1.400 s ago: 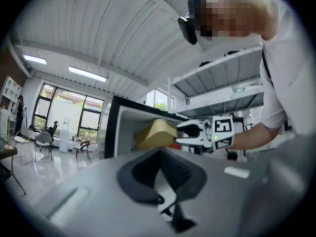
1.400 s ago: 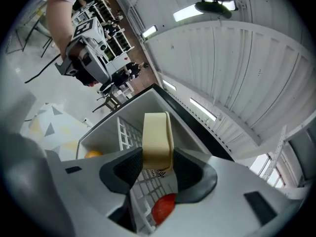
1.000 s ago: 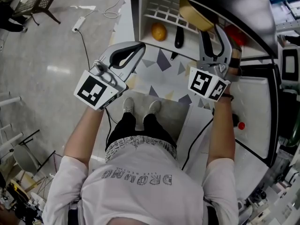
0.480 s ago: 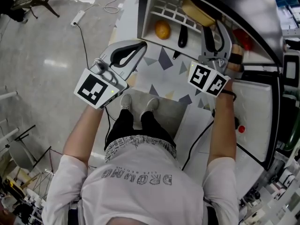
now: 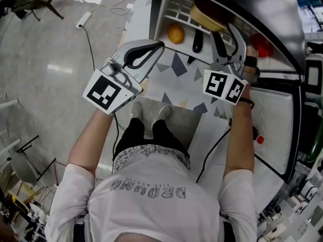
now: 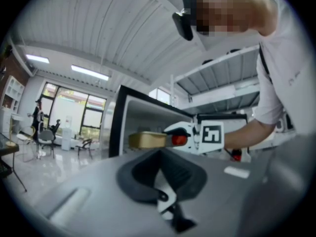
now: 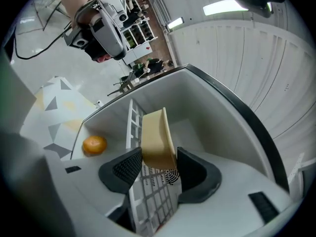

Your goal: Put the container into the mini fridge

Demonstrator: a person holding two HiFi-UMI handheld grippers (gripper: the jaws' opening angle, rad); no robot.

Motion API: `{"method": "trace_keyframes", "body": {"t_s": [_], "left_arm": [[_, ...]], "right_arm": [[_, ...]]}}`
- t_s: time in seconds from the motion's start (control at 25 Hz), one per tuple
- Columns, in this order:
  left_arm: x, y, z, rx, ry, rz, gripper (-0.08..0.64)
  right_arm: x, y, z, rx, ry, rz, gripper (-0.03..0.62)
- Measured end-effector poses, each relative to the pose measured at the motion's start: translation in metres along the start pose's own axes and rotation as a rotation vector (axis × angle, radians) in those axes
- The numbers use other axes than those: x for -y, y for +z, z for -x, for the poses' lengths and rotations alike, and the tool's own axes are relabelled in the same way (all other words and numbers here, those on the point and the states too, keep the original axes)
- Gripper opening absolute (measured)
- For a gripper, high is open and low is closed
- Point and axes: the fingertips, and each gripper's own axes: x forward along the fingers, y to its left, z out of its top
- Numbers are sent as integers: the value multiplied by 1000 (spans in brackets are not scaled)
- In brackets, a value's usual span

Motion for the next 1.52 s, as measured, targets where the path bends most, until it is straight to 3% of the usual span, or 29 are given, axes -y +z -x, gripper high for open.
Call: {"method": "trace_keyframes", "body": {"t_s": [0.72, 1.12, 1.52], "left_arm": [[-1, 8, -4, 5, -44, -19, 6], [-2, 13, -7, -5, -67, -40, 6], [7, 24, -5, -12, -87, -65, 6]], "right_arm": [[-13, 3, -2, 6, 219, -206, 258], [-22, -7, 3, -34, 203, -230, 273], [-10, -4, 32, -3, 107, -314, 272]]}}
